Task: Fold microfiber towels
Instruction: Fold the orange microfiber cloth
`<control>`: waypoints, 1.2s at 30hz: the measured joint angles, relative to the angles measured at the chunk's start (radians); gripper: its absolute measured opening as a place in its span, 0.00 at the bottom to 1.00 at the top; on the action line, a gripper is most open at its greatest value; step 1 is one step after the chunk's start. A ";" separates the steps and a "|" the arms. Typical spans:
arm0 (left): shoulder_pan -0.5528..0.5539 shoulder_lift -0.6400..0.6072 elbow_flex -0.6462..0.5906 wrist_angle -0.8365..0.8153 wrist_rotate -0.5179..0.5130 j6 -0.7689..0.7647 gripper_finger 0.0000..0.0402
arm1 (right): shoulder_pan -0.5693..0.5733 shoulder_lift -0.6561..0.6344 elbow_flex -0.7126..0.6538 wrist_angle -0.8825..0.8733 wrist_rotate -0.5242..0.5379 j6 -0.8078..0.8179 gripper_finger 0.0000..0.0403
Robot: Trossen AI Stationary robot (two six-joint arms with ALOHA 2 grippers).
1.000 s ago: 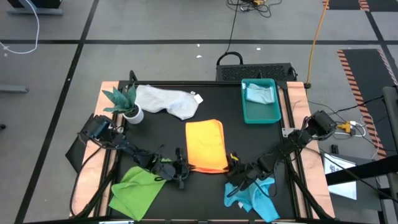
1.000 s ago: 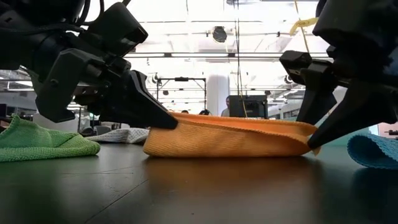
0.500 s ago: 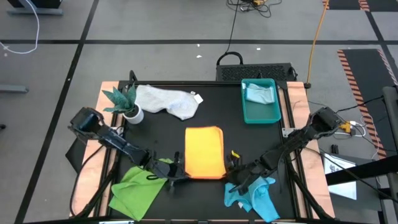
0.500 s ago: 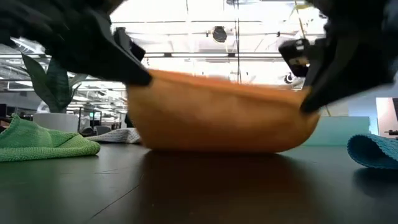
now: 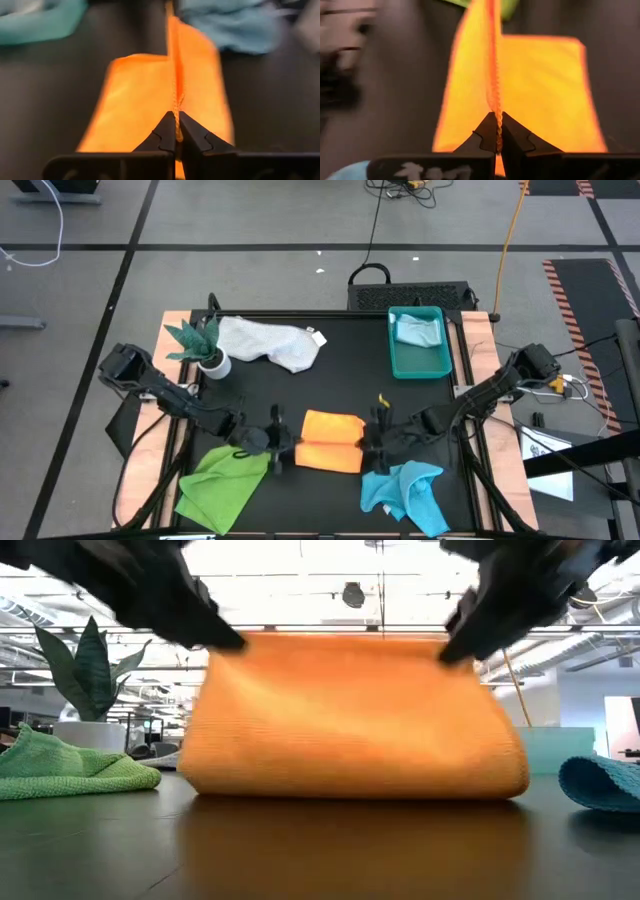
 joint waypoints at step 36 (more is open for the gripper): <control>0.270 0.206 0.001 0.044 0.025 -0.069 0.21 | -0.218 -0.004 -0.241 0.164 0.011 0.080 0.19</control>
